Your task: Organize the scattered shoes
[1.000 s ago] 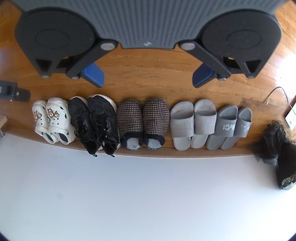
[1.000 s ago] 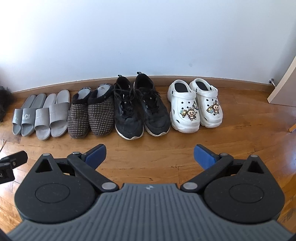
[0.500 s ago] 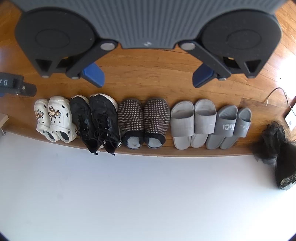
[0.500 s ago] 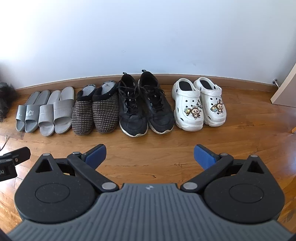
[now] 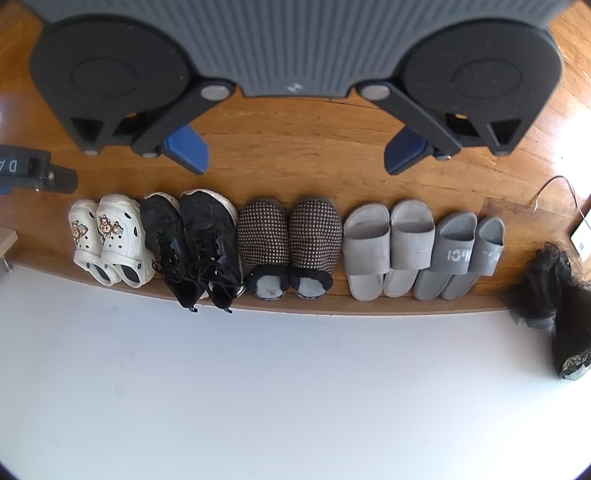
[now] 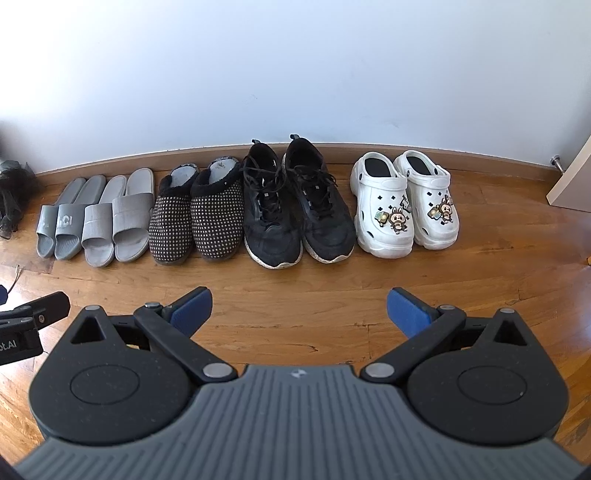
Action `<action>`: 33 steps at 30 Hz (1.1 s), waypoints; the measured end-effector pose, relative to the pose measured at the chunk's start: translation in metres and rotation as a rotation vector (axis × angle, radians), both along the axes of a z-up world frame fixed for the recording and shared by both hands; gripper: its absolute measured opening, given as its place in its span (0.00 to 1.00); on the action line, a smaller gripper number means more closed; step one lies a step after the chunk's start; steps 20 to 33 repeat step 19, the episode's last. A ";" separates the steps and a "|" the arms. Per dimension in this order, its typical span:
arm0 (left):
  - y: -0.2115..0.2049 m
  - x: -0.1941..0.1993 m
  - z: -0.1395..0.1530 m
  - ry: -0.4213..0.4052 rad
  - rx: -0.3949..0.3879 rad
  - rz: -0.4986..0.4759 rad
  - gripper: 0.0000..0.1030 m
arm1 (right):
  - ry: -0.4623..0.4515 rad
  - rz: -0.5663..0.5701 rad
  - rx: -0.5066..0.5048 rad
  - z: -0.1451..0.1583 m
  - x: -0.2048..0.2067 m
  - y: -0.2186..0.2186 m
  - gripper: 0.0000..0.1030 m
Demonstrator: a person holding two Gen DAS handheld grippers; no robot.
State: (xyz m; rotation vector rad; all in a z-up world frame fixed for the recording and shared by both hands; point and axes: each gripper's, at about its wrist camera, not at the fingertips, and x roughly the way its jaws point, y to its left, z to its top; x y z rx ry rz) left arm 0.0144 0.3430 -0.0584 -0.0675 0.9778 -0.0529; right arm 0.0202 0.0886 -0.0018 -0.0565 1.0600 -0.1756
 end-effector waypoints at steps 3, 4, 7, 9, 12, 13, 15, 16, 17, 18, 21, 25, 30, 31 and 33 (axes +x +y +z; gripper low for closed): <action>0.000 0.000 -0.001 0.001 -0.001 -0.002 0.99 | 0.002 -0.004 0.002 0.000 0.001 0.000 0.99; -0.001 0.000 -0.001 0.002 -0.001 -0.002 0.99 | 0.003 -0.005 0.003 0.000 0.001 0.000 0.99; 0.000 0.000 -0.002 0.003 0.000 -0.001 0.99 | 0.009 -0.003 0.005 -0.001 0.002 -0.001 0.99; 0.000 0.000 -0.002 0.004 0.002 0.001 0.99 | 0.015 -0.008 0.006 -0.002 0.003 -0.002 0.99; 0.000 0.000 -0.002 0.003 0.002 0.000 0.99 | 0.021 -0.012 0.008 -0.003 0.003 -0.003 0.99; 0.000 0.000 -0.002 0.003 0.003 0.000 0.99 | 0.022 -0.012 0.008 -0.004 0.003 -0.004 0.99; 0.000 0.000 -0.003 0.002 0.004 -0.001 0.99 | 0.024 -0.011 0.010 -0.005 0.003 -0.004 0.99; -0.001 0.001 -0.004 0.002 0.004 -0.001 0.99 | 0.025 -0.010 0.011 -0.005 0.003 -0.003 0.99; -0.001 0.001 -0.004 0.002 0.005 -0.002 0.99 | 0.026 -0.009 0.011 -0.005 0.003 -0.003 0.99; -0.001 0.001 -0.004 0.003 0.004 -0.002 0.99 | 0.027 -0.008 0.012 -0.006 0.002 -0.003 0.99; 0.000 0.001 -0.005 0.003 0.003 -0.002 0.99 | 0.028 -0.007 0.013 -0.006 0.002 -0.003 0.99; 0.000 0.001 -0.005 0.003 0.003 -0.002 0.99 | 0.028 -0.007 0.013 -0.006 0.002 -0.003 0.99; 0.000 0.001 -0.005 0.003 0.003 -0.002 0.99 | 0.028 -0.007 0.013 -0.006 0.002 -0.003 0.99; 0.000 0.001 -0.005 0.003 0.003 -0.002 0.99 | 0.028 -0.007 0.013 -0.006 0.002 -0.003 0.99; 0.000 0.001 -0.005 0.003 0.003 -0.002 0.99 | 0.028 -0.007 0.013 -0.006 0.002 -0.003 0.99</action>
